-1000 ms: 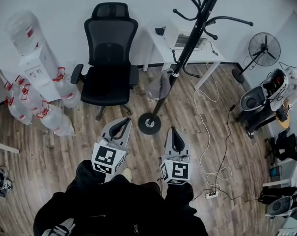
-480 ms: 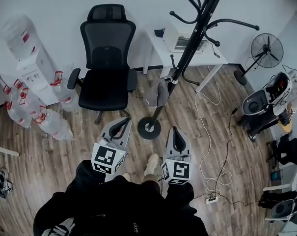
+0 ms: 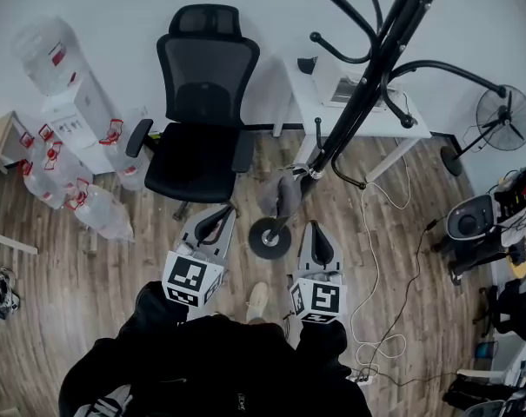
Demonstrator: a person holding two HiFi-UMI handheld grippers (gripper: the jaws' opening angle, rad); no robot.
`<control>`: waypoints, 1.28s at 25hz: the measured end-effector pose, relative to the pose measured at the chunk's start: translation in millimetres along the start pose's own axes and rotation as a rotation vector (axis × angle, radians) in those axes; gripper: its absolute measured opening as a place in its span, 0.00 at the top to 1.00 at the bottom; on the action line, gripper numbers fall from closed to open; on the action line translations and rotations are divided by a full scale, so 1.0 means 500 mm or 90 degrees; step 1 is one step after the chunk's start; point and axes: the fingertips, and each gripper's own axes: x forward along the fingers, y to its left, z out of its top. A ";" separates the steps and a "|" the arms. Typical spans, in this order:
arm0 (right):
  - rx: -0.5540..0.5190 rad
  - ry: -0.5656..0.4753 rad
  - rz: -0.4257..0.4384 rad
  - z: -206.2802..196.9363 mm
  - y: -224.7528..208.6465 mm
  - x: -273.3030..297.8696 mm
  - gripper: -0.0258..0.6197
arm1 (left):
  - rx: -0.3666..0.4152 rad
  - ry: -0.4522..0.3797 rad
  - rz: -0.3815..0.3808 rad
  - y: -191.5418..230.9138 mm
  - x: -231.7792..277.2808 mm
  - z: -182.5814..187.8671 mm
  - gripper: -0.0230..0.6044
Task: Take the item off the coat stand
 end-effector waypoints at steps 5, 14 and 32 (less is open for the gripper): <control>0.007 0.025 0.041 -0.032 -0.047 0.093 0.93 | -0.014 0.022 0.044 0.019 0.071 -0.024 0.91; -0.012 0.065 0.119 -0.097 -0.051 0.187 0.93 | -0.042 0.049 0.113 0.054 0.115 -0.074 0.91; -0.020 0.133 0.211 -0.195 -0.041 0.276 0.30 | -0.046 0.074 0.179 0.060 0.132 -0.098 0.91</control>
